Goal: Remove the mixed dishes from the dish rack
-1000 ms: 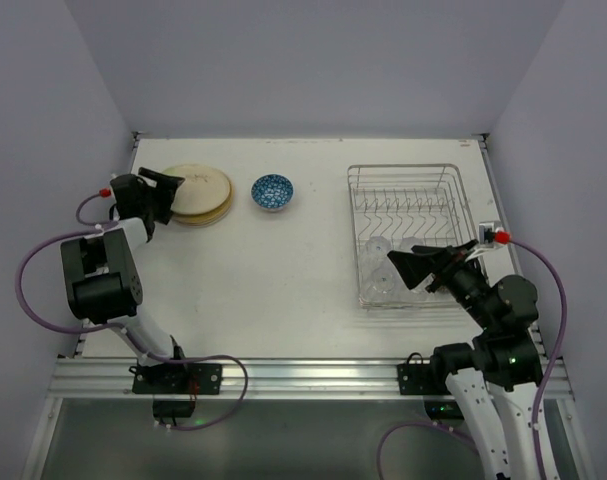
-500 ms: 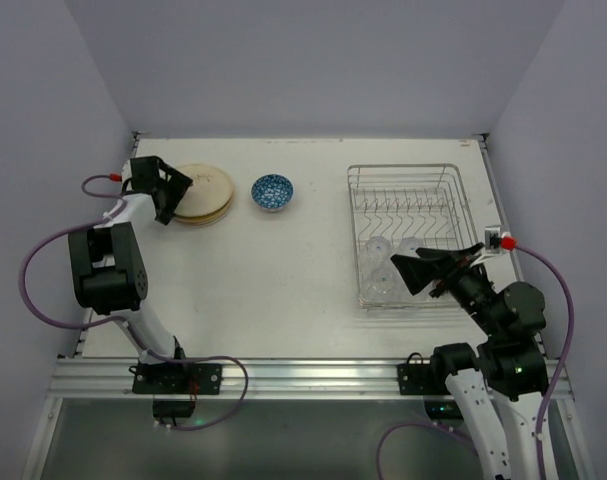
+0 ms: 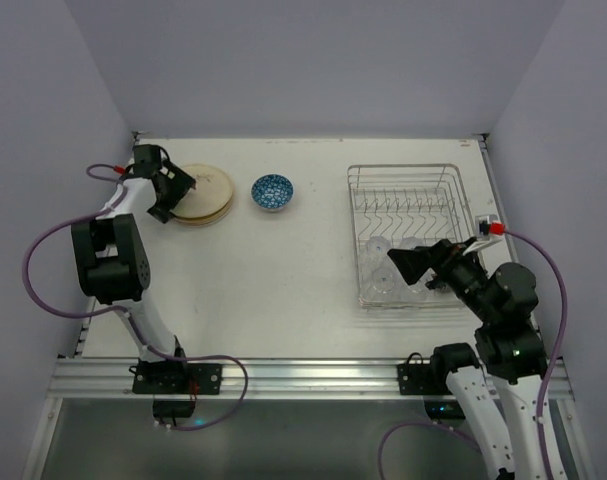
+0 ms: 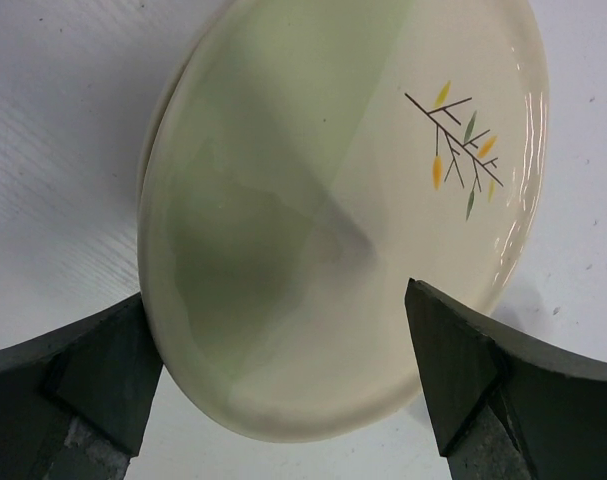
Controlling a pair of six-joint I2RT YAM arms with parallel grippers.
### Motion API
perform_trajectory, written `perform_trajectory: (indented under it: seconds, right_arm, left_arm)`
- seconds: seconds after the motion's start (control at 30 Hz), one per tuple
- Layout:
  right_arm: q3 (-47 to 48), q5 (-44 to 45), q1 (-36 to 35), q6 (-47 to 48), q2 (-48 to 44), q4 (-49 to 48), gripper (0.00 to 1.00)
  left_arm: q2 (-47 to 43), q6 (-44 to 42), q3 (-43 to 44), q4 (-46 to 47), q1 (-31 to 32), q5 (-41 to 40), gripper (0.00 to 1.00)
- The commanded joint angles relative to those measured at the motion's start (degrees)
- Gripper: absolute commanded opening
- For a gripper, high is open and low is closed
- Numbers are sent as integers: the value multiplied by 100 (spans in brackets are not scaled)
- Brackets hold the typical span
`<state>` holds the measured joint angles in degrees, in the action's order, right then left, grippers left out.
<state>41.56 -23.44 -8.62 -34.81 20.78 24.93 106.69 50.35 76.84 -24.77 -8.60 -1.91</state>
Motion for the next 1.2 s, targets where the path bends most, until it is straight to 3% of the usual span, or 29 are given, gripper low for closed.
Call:
perform_trajectory:
  seconds: [0.0, 0.23, 0.53, 0.83, 1.03, 1.17]
  right_arm:
    - [317, -11, 19, -96, 199, 3, 99]
    - [467, -354, 19, 88, 268, -155, 99]
    - [652, -56, 19, 360, 647, 346, 99]
    - [836, 620, 19, 957, 1279, 1102, 99]
    - [941, 1324, -104, 1362, 1964, 1480, 99]
    - [1117, 1683, -472, 1468, 2579, 1541, 96]
  left_arm:
    - [79, -87, 393, -799, 51, -169, 100]
    - [62, -244, 832, -1460, 51, -538, 100]
    - [379, -587, 1044, -1592, 60, 24, 100]
    - [-605, -974, 736, -1302, 69, 191, 100]
    - [-2500, -1474, -10, -959, 507, 314, 100]
    - [-3539, -1888, -818, -906, 1193, -263, 100]
